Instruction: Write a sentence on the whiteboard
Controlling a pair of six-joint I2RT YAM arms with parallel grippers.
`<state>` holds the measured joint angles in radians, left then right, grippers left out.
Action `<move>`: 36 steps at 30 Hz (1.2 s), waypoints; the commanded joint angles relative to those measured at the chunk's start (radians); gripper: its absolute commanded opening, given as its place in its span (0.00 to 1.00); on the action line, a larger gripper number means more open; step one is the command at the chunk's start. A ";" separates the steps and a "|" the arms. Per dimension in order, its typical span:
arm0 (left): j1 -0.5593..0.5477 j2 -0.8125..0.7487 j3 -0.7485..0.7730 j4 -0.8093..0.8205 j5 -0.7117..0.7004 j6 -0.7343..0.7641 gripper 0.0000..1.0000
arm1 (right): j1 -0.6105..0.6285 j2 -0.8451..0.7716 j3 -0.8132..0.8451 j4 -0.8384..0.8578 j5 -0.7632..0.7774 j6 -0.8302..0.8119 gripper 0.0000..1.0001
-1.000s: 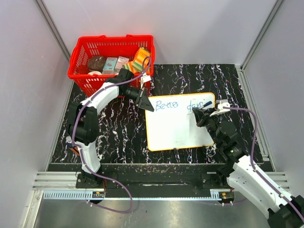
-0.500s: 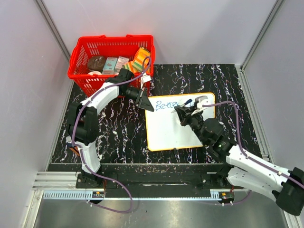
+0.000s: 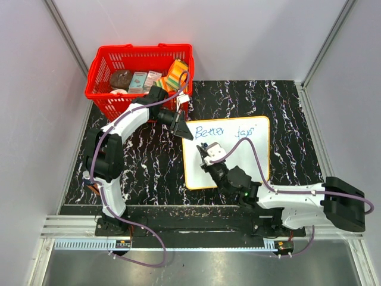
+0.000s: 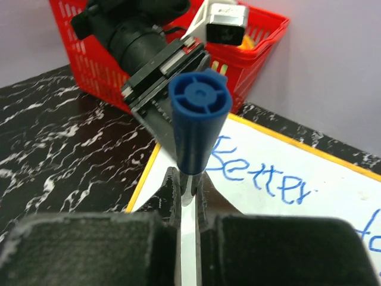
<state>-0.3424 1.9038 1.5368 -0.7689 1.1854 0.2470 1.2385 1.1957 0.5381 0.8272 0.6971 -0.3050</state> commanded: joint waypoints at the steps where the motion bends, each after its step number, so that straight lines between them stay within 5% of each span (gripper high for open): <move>1: -0.009 -0.037 0.014 0.036 -0.216 0.080 0.00 | 0.009 0.034 0.010 0.263 0.122 -0.124 0.00; 7: -0.010 -0.035 0.016 0.036 -0.216 0.080 0.00 | 0.007 0.079 0.003 0.334 0.160 -0.172 0.00; 14: -0.012 -0.035 0.019 0.036 -0.216 0.078 0.00 | -0.001 0.021 -0.030 0.214 0.173 -0.037 0.00; 19: -0.012 -0.043 0.013 0.037 -0.219 0.081 0.00 | -0.022 -0.177 -0.157 0.187 0.130 0.096 0.00; 25: -0.012 -0.042 0.016 0.037 -0.217 0.081 0.00 | -0.129 -0.444 -0.191 -0.129 -0.019 0.234 0.00; 36: -0.015 -0.048 0.011 0.037 -0.225 0.083 0.00 | -0.154 -0.332 -0.179 -0.140 0.097 0.236 0.00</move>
<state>-0.3466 1.8996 1.5368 -0.7689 1.1809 0.2470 1.1049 0.8463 0.3473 0.6956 0.7414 -0.0910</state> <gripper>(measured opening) 0.090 0.064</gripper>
